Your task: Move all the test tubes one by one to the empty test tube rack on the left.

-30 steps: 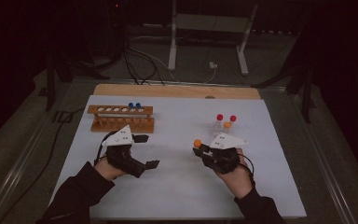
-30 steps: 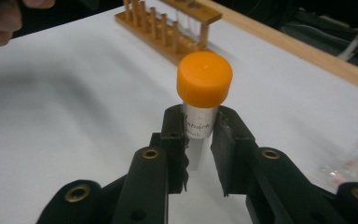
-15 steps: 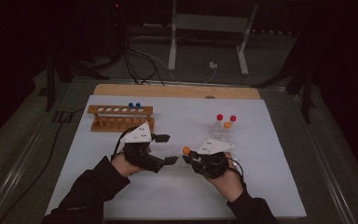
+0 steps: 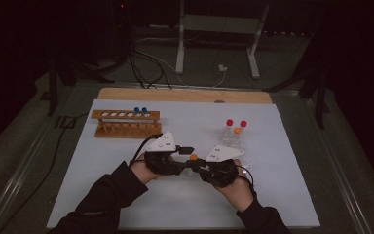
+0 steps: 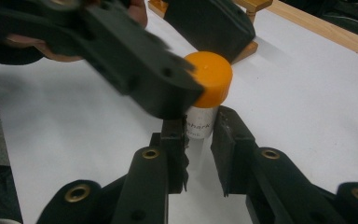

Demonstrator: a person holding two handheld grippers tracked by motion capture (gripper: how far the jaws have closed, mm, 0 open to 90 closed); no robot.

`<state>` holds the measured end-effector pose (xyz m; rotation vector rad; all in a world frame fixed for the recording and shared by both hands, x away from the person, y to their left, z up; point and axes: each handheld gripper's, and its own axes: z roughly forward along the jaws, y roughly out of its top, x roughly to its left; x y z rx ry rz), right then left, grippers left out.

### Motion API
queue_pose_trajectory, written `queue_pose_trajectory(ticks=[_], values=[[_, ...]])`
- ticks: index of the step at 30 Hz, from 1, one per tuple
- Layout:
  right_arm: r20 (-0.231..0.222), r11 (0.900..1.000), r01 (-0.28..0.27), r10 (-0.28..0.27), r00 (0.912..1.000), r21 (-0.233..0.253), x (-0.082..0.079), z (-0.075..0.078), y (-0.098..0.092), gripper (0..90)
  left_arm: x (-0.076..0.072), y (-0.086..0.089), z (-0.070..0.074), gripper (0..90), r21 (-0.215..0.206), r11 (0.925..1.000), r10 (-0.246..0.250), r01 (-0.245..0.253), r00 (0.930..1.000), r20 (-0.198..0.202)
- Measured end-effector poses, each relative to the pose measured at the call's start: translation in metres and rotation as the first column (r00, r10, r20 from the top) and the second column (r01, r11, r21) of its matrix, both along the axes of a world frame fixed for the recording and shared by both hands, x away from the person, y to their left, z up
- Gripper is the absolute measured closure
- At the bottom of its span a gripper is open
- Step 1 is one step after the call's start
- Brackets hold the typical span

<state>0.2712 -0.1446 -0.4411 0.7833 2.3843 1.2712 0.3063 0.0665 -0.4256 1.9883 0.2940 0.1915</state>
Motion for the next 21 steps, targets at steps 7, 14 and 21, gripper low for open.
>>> queue_pose_trajectory(ticks=[7,14,21], values=[[-0.003,1.000,-0.002,0.002,1.0000,0.007,0.000,0.000,-0.001,75.4,0.001,-0.001,-0.001,70.4,-0.003,0.9999,-0.013,0.014,0.9999,0.006],[-0.007,1.000,-0.006,0.006,1.0000,0.021,0.000,0.000,-0.001,74.6,0.001,0.001,0.000,72.1,-0.006,0.9999,-0.014,0.014,0.9998,0.012],[-0.003,0.998,0.000,0.000,1.0000,0.064,0.000,0.003,-0.007,56.4,0.003,0.017,0.005,72.1,0.001,0.9994,0.035,-0.035,0.9991,0.023]])
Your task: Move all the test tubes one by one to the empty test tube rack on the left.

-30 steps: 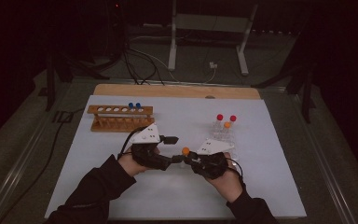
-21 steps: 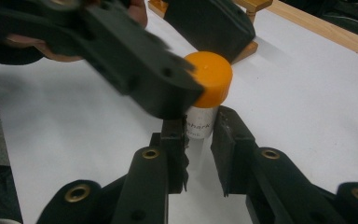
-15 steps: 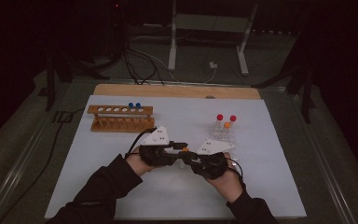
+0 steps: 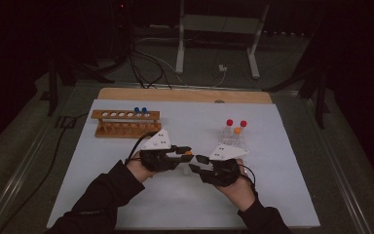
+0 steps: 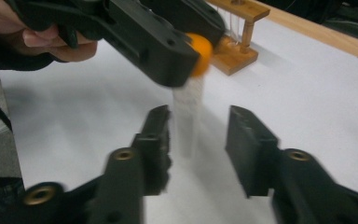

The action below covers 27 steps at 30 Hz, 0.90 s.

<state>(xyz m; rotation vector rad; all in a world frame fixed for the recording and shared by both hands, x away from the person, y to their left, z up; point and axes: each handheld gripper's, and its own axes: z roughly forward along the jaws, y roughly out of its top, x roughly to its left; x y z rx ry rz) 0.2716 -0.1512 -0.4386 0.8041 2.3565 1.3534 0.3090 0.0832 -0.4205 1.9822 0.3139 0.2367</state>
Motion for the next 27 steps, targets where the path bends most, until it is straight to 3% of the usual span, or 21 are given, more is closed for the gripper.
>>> queue_pose_trajectory(ticks=[11,17,18,20,24,27], values=[[0.017,0.999,0.010,-0.011,0.9998,0.041,-0.002,0.004,-0.003,22.9,0.003,0.037,0.005,72.1,-0.001,0.9949,0.101,-0.101,0.9949,0.010],[0.015,0.999,0.009,-0.010,0.9998,0.051,-0.002,0.006,-0.003,14.6,0.004,0.062,0.009,72.1,-0.008,0.9867,0.162,-0.162,0.9866,0.016],[0.017,0.999,0.006,-0.007,0.9998,0.050,-0.002,0.005,-0.003,8.3,0.005,0.069,0.009,72.1,-0.010,0.9816,0.191,-0.191,0.9814,0.020],[0.009,0.999,-0.009,0.009,0.9999,0.050,-0.002,0.005,-0.003,4.2,0.006,0.077,0.010,72.1,-0.016,0.9782,0.207,-0.207,0.9781,0.018],[0.001,0.998,-0.018,0.018,0.9998,0.059,-0.002,0.005,-0.005,3.3,0.010,0.091,0.010,72.1,-0.010,0.9681,0.250,-0.250,0.9677,0.028],[-0.006,0.997,-0.030,0.031,0.9995,0.078,-0.002,0.006,-0.006,1.5,0.014,0.103,0.010,72.1,-0.017,0.9565,0.292,-0.291,0.9563,0.023]])
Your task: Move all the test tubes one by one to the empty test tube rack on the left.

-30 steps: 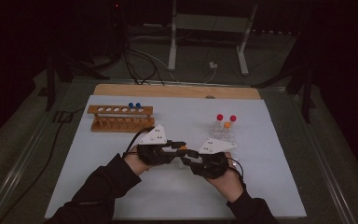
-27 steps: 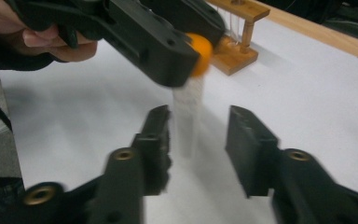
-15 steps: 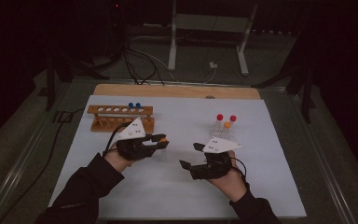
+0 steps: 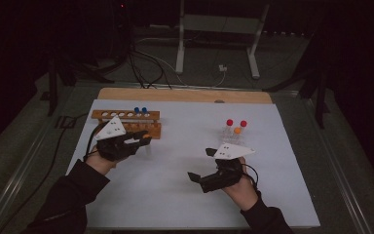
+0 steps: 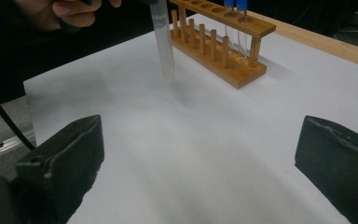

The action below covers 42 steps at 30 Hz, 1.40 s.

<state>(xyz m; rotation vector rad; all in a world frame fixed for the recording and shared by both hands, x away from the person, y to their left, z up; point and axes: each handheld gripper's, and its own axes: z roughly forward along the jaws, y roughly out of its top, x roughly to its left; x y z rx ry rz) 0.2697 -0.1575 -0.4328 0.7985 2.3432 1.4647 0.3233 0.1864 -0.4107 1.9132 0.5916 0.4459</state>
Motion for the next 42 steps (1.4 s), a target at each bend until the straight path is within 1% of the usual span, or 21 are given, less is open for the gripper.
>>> queue_pose_trajectory(ticks=[2,5,7,11,13,15,16,18,21,24,26,27,28,31,32,34,37,38,40,41,42], values=[[0.006,1.000,-0.001,0.001,1.0000,-0.003,0.000,0.000,0.000,1.5,0.004,0.009,0.000,72.1,0.005,0.9991,0.042,-0.042,0.9991,0.005],[0.013,1.000,0.001,-0.002,0.9999,0.001,0.000,0.001,-0.001,1.5,0.010,0.022,0.003,72.1,0.006,0.9962,0.087,-0.087,0.9962,0.011],[0.015,1.000,0.004,-0.004,0.9999,0.004,0.000,0.001,-0.001,1.5,0.014,0.029,0.006,72.1,-0.004,0.9936,0.113,-0.113,0.9935,0.013],[0.017,1.000,0.003,-0.004,0.9999,0.008,0.000,0.002,-0.002,1.5,0.022,0.041,0.013,72.1,-0.009,0.9875,0.158,-0.157,0.9870,0.030],[0.022,1.000,0.008,-0.008,0.9997,0.008,0.000,0.002,-0.003,1.5,0.027,0.045,0.018,72.1,-0.013,0.9830,0.184,-0.183,0.9822,0.039],[0.017,1.000,0.008,-0.008,0.9998,0.014,0.001,0.003,-0.003,1.5,0.030,0.047,0.020,72.1,-0.022,0.9813,0.192,-0.191,0.9806,0.040],[0.020,1.000,0.010,-0.010,0.9997,0.011,0.001,0.003,-0.003,1.5,0.032,0.048,0.022,72.1,-0.022,0.9787,0.205,-0.204,0.9776,0.049],[0.021,1.000,0.009,-0.009,0.9997,0.013,0.001,0.003,-0.004,1.5,0.039,0.050,0.028,72.1,-0.037,0.9720,0.234,-0.232,0.9699,0.067],[0.022,1.000,0.009,-0.009,0.9997,0.010,0.001,0.003,-0.004,1.5,0.046,0.052,0.035,72.1,-0.062,0.9652,0.259,-0.254,0.9625,0.082],[0.018,1.000,0.007,-0.008,0.9998,0.012,0.001,0.003,-0.005,1.5,0.055,0.051,0.039,72.1,-0.067,0.9577,0.285,-0.280,0.9531,0.101],[0.019,1.000,0.008,-0.008,0.9998,0.014,0.001,0.004,-0.006,1.5,0.062,0.051,0.041,72.1,-0.076,0.9536,0.298,-0.291,0.9486,0.106],[0.018,1.000,0.009,-0.009,0.9998,0.017,0.001,0.004,-0.006,1.5,0.065,0.050,0.042,72.1,-0.074,0.9496,0.311,-0.304,0.9435,0.113],[0.018,1.000,0.010,-0.010,0.9998,0.016,0.001,0.004,-0.006,1.5,0.069,0.049,0.041,72.1,-0.080,0.9472,0.318,-0.311,0.9418,0.109],[0.015,1.000,0.012,-0.012,0.9998,0.020,0.002,0.004,-0.008,1.5,0.078,0.046,0.038,72.1,-0.085,0.9367,0.348,-0.340,0.9293,0.123],[0.015,1.000,0.011,-0.012,0.9998,0.020,0.002,0.004,-0.008,1.5,0.081,0.046,0.036,72.1,-0.095,0.9349,0.351,-0.342,0.9292,0.114],[0.017,1.000,0.012,-0.013,0.9998,0.021,0.002,0.004,-0.009,1.5,0.087,0.045,0.032,72.1,-0.097,0.9283,0.369,-0.359,0.9218,0.119],[0.017,1.000,0.012,-0.013,0.9998,0.022,0.002,0.004,-0.009,1.5,0.095,0.045,0.025,72.1,-0.105,0.9211,0.385,-0.375,0.9172,0.102],[0.017,1.000,0.011,-0.012,0.9998,0.023,0.002,0.004,-0.010,1.5,0.097,0.045,0.022,72.1,-0.103,0.9201,0.387,-0.378,0.9168,0.097],[0.018,1.000,0.013,-0.014,0.9997,0.023,0.002,0.004,-0.010,1.5,0.101,0.045,0.017,72.1,-0.090,0.9149,0.401,-0.393,0.9116,0.090],[0.018,1.000,0.014,-0.015,0.9997,0.023,0.002,0.004,-0.010,1.5,0.101,0.045,0.017,72.1,-0.090,0.9149,0.401,-0.393,0.9116,0.090],[0.017,1.000,0.015,-0.015,0.9997,0.025,0.002,0.004,-0.011,1.5,0.104,0.046,0.012,72.1,-0.093,0.9123,0.406,-0.399,0.9107,0.076]])
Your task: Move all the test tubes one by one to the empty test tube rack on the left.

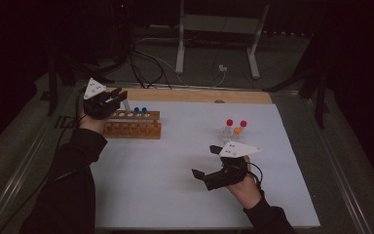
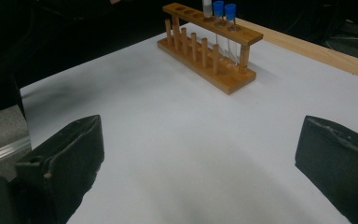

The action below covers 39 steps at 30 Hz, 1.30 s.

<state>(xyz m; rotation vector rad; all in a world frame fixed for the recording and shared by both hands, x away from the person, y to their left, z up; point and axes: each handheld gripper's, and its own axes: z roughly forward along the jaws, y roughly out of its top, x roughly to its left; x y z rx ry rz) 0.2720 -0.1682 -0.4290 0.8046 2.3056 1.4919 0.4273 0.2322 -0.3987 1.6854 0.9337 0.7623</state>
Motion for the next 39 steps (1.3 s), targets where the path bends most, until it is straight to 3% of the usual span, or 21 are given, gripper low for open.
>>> queue_pose_trajectory(ticks=[6,20,25,39], values=[[-0.002,1.000,0.001,-0.001,1.0000,0.004,0.000,0.000,-0.001,1.5,0.002,0.002,-0.019,72.1,-0.022,0.9996,0.017,-0.017,0.9997,-0.018],[-0.008,1.000,0.002,-0.002,1.0000,0.006,0.001,-0.001,-0.002,1.5,0.009,-0.009,-0.052,72.1,0.040,0.9990,0.022,-0.018,0.9959,-0.088],[-0.008,1.000,0.001,-0.001,1.0000,0.009,0.001,-0.001,-0.003,1.5,0.012,-0.012,-0.056,72.0,0.058,0.9981,0.028,-0.022,0.9930,-0.115],[-0.003,1.000,0.008,-0.008,1.0000,0.017,0.001,0.002,-0.005,1.5,0.013,-0.010,-0.052,69.0,0.046,0.9989,0.017,-0.010,0.9881,-0.153]])
